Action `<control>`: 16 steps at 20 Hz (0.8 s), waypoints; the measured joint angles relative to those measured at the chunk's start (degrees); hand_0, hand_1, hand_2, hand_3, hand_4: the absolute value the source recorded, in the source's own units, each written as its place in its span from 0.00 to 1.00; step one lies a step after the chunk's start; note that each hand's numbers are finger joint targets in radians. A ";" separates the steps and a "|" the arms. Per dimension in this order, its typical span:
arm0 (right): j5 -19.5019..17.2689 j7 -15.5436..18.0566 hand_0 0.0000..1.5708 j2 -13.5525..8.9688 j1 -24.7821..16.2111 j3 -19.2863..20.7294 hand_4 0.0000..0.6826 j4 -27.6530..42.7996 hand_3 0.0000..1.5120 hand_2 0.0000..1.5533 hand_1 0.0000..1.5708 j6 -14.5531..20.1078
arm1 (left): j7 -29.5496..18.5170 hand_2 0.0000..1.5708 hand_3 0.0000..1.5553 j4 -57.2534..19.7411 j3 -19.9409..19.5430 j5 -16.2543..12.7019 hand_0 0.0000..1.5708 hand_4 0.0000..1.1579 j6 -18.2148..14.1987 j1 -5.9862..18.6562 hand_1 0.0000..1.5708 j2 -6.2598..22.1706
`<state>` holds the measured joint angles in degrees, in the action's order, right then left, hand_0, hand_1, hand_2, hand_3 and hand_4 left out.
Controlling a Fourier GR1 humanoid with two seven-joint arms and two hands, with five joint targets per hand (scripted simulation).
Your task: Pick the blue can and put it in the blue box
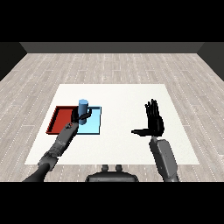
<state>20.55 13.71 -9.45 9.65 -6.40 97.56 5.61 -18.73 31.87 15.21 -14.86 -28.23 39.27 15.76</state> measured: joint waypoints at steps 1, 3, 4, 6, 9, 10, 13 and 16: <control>-0.12 0.83 0.00 0.52 0.31 0.07 0.00 -1.23 0.00 0.00 0.00 -0.12 | 0.57 1.00 0.96 -2.81 -0.03 0.57 1.00 0.90 0.41 1.56 1.00 -0.27; -0.02 1.90 0.00 1.11 0.20 0.45 0.00 -2.93 0.00 0.00 0.00 -0.49 | 1.26 0.99 0.94 -7.73 -0.04 1.73 1.00 0.89 1.18 3.52 1.00 -0.47; 0.06 1.80 0.00 1.16 0.25 0.50 0.00 -3.26 0.00 0.00 0.00 -0.68 | 1.40 1.00 0.94 -10.34 -0.12 2.30 1.00 0.89 0.91 4.64 1.00 -1.28; 0.32 2.13 0.00 1.59 0.83 0.87 0.00 -4.77 0.00 0.00 0.00 -0.98 | 2.09 1.00 0.94 -15.01 -0.31 3.12 1.00 0.85 0.97 6.56 1.00 -2.39; 0.16 3.15 0.00 2.06 0.91 1.50 0.00 -6.85 0.00 0.00 0.00 -0.96 | 2.53 0.78 0.77 -20.41 -1.34 3.20 0.80 0.81 -0.06 7.59 0.80 -4.90; 0.29 3.12 0.00 2.05 1.59 2.00 0.00 -7.67 0.00 0.00 0.00 -0.92 | 2.14 0.75 0.73 -21.79 -1.85 3.05 0.78 0.79 -0.23 7.45 0.78 -5.30; 1.20 2.22 0.00 1.04 2.04 3.54 0.00 -7.92 0.00 0.00 0.00 -1.48 | 2.16 0.57 0.73 -24.74 -3.80 2.02 0.51 0.65 -0.43 7.90 0.51 -6.19; 1.90 2.14 0.00 1.20 1.26 3.86 0.00 -6.85 0.00 0.00 0.00 -1.96 | 2.60 0.13 0.00 -26.15 -5.85 0.63 0.00 0.53 0.25 8.41 0.00 -6.51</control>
<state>22.46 15.86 -8.25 10.91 -2.54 90.71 3.64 -16.13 5.72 9.36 -14.23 -27.98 47.68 9.25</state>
